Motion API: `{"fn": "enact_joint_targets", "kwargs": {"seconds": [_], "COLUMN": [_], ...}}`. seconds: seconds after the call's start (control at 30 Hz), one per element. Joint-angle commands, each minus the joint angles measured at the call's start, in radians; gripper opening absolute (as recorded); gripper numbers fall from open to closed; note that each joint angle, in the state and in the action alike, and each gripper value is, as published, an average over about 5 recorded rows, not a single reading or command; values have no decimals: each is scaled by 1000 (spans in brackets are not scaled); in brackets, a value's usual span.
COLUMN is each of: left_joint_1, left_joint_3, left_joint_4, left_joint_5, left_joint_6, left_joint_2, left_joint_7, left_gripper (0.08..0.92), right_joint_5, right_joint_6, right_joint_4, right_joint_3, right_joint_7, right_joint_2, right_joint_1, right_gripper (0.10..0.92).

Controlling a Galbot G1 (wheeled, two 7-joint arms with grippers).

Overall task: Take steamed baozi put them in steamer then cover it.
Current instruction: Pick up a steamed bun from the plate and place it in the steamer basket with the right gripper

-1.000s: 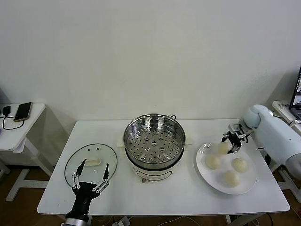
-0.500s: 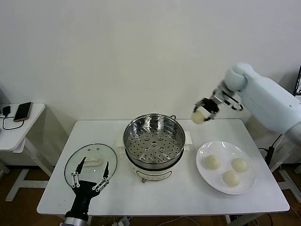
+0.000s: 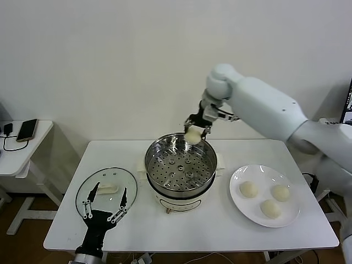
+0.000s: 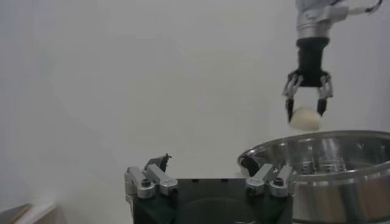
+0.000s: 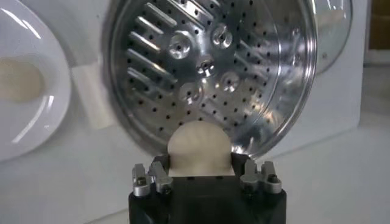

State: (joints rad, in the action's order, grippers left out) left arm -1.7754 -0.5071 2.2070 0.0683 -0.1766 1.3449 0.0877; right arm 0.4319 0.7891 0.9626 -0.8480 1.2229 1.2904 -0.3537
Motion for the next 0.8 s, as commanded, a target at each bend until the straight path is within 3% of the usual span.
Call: {"fn": "enact_joint_targets", "kwargs": {"seconds": [0.03,0.43,0.8], "left_joint_1": [-1,-4,-4], "left_joint_3": [-2,-10,-18], "left_joint_4": [10,14,20], "left_joint_5": [-3,-9,-13], "left_joint_6": [3,-1,1], "left_joint_2": [-1,-1,-2], "left_joint_7": [1,4,8], "left_gripper": [823,823,823], "right_joint_5": [107,168,128], "right_joint_6": [25,31,3], "right_joint_4": [-43,-129,-59], "right_joint_3": [-1,32,46], "right_joint_7": [-17,-40,-43], "right_joint_2": [79,128,91], "right_joint_1": [50,109,79], "right_gripper": [679,693,821]}}
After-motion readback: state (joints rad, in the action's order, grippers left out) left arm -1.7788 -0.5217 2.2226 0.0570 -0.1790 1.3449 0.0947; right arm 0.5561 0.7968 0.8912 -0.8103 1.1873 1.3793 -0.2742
